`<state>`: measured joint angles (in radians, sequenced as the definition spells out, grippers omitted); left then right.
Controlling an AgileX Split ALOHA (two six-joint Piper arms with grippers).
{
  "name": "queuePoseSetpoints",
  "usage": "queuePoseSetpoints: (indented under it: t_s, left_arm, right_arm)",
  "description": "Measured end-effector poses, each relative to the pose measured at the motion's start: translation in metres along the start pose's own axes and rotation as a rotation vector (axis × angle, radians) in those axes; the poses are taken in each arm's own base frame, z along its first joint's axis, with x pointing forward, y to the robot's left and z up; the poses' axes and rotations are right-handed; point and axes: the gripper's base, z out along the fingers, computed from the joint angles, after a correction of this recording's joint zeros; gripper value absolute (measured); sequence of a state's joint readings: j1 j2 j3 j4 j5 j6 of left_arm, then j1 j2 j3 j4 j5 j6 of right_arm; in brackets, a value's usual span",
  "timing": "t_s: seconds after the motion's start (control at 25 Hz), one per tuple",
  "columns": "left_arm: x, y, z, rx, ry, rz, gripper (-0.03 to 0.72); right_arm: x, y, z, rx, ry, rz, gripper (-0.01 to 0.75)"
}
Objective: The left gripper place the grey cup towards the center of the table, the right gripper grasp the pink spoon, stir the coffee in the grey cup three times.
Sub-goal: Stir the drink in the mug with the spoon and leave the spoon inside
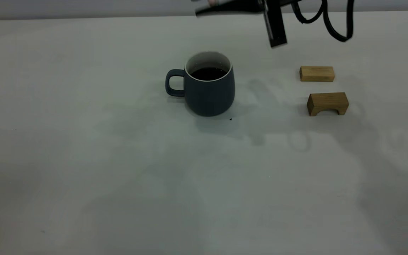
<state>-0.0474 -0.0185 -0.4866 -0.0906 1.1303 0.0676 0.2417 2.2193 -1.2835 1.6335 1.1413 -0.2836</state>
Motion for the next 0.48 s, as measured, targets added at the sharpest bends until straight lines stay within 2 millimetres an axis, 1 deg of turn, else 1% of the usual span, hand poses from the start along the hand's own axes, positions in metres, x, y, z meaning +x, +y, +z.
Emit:
queuePoseSetpoints:
  t_s: [0.16,0.2,0.32,0.4,0.48]
  left_arm:
    - [0.0,0.0,0.0,0.0,0.0,0.0,0.519]
    - [0.0,0.0,0.0,0.0,0.0,0.0,0.519]
    - [0.0,0.0,0.0,0.0,0.0,0.0,0.519]
    - [0.0,0.0,0.0,0.0,0.0,0.0,0.519]
    - [0.0,0.0,0.0,0.0,0.0,0.0,0.519]
  right_arm:
    - [-0.001,0.008,0.002,-0.09,-0.003,0.431,0.13]
    - [0.0,0.009,0.003,-0.096,0.004,0.54,0.13]
    - [0.003,0.009,0.009,-0.089,0.026,0.792,0.13]
    - [0.003,0.01,0.015,-0.079,0.048,0.871,0.13]
    - [-0.005,0.014,0.024,-0.079,0.065,0.883,0.13]
